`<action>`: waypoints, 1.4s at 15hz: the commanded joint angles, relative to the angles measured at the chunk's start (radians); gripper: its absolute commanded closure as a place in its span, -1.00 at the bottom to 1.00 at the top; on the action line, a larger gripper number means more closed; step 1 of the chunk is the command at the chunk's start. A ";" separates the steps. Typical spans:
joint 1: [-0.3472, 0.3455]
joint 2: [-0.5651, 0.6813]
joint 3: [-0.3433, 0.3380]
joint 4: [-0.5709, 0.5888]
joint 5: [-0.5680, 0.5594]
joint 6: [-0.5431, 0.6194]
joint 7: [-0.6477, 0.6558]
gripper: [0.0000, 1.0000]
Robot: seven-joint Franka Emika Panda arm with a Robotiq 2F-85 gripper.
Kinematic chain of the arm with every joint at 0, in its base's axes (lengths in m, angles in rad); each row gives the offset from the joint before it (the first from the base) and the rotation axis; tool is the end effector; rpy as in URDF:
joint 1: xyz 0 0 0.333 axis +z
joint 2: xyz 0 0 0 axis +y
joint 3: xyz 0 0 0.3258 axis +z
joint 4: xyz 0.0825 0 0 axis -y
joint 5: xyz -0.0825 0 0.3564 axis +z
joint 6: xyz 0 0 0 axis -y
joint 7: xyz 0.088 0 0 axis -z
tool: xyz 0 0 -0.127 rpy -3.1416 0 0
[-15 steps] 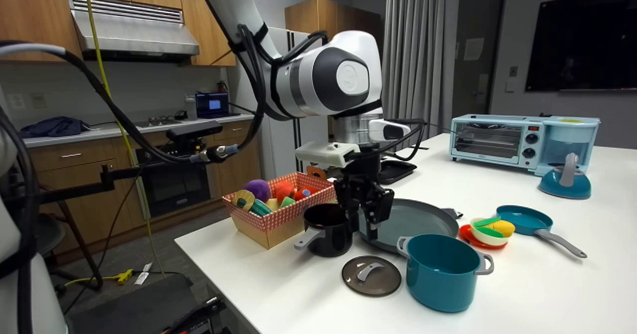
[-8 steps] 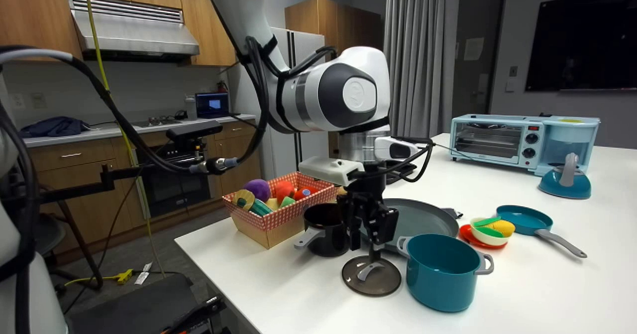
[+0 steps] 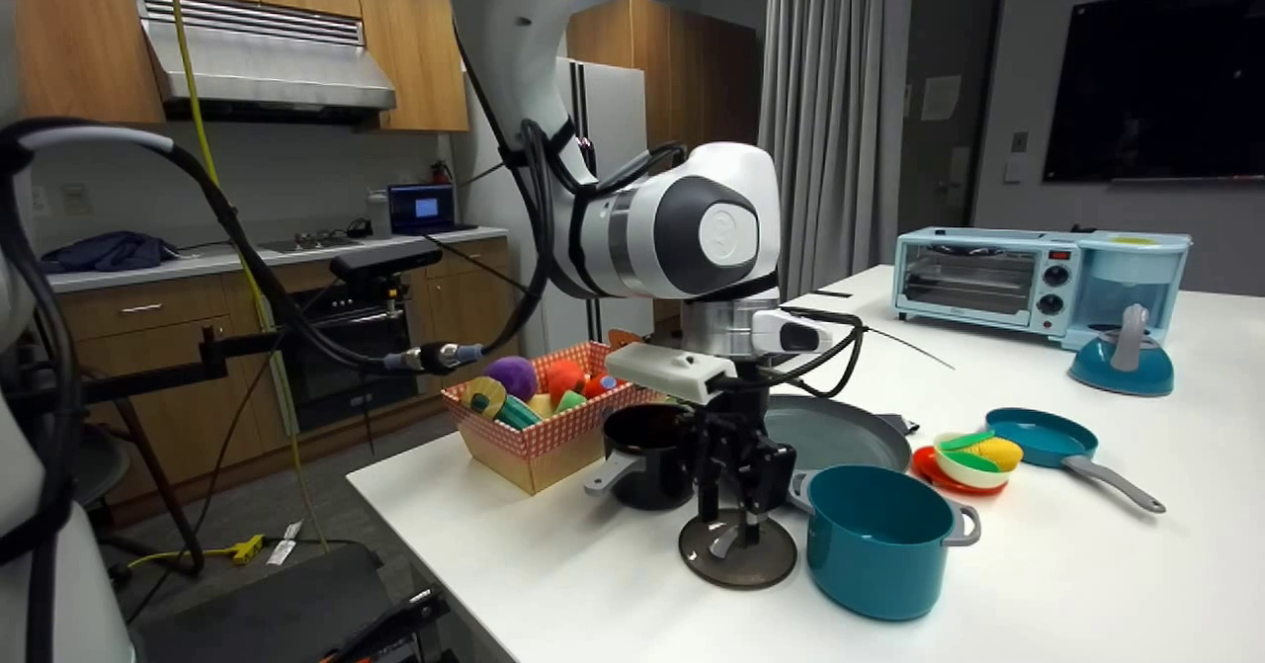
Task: Uncover the small pot,put a plush toy in the pot and cover it
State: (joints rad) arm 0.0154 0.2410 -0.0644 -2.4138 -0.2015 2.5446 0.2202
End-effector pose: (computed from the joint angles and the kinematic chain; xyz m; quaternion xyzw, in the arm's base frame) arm 0.4704 -0.0237 0.2176 0.9956 -0.0474 -0.0499 0.0641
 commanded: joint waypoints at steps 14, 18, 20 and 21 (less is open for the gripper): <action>0.037 -0.004 -0.059 0.036 -0.128 -0.014 0.035 0.93; 0.062 -0.113 -0.043 -0.039 -0.134 -0.035 0.052 0.93; 0.072 -0.168 -0.034 -0.066 -0.147 -0.041 0.074 0.93; 0.073 -0.194 -0.026 -0.076 -0.156 -0.044 0.084 0.93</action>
State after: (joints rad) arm 0.0781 0.1695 -0.1022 -2.4235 -0.3068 2.5338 0.2480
